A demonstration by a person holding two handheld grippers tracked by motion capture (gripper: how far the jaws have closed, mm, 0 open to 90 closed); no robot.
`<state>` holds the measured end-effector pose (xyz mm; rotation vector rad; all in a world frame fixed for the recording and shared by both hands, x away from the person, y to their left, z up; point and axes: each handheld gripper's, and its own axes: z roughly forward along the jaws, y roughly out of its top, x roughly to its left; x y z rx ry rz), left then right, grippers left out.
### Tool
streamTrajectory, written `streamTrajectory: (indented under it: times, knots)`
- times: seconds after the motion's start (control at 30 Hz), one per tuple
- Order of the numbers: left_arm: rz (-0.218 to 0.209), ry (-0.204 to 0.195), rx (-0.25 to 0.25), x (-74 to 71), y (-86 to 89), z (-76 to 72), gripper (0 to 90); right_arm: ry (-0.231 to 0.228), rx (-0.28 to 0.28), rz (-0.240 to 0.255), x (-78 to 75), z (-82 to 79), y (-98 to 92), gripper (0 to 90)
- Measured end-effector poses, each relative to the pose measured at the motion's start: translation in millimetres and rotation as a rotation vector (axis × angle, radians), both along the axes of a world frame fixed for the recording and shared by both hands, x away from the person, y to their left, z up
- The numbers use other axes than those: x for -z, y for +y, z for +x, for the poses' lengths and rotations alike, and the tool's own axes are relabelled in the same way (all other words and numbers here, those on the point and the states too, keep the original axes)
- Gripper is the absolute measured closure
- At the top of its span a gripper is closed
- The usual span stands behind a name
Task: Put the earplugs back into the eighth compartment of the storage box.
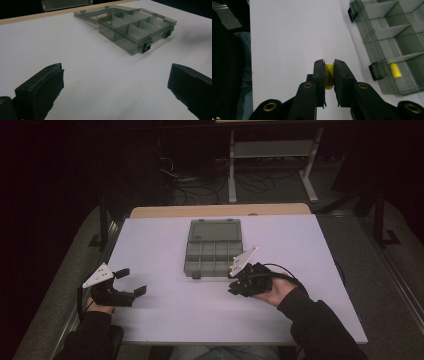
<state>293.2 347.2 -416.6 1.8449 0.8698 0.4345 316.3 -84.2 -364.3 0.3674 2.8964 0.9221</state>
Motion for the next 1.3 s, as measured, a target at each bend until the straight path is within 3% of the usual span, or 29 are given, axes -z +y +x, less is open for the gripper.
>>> streamTrajectory:
  times: [0.3,0.73,0.97,1.3]
  knots:
    - [-0.001,0.000,0.000,0.1,-0.2,0.0,0.0,-0.011,0.015,0.008,-15.6,16.8,4.0,78.6]
    - [0.003,0.005,0.006,0.3,-0.2,0.1,0.0,0.023,0.074,-0.019,-18.4,52.1,8.9,78.6]
    - [0.001,0.010,0.005,0.8,-0.6,0.5,0.0,0.042,0.132,-0.012,-11.8,72.9,2.3,78.8]
    - [0.002,0.012,0.006,1.0,-0.4,0.8,0.0,0.069,0.209,-0.052,10.0,98.2,-1.0,78.8]
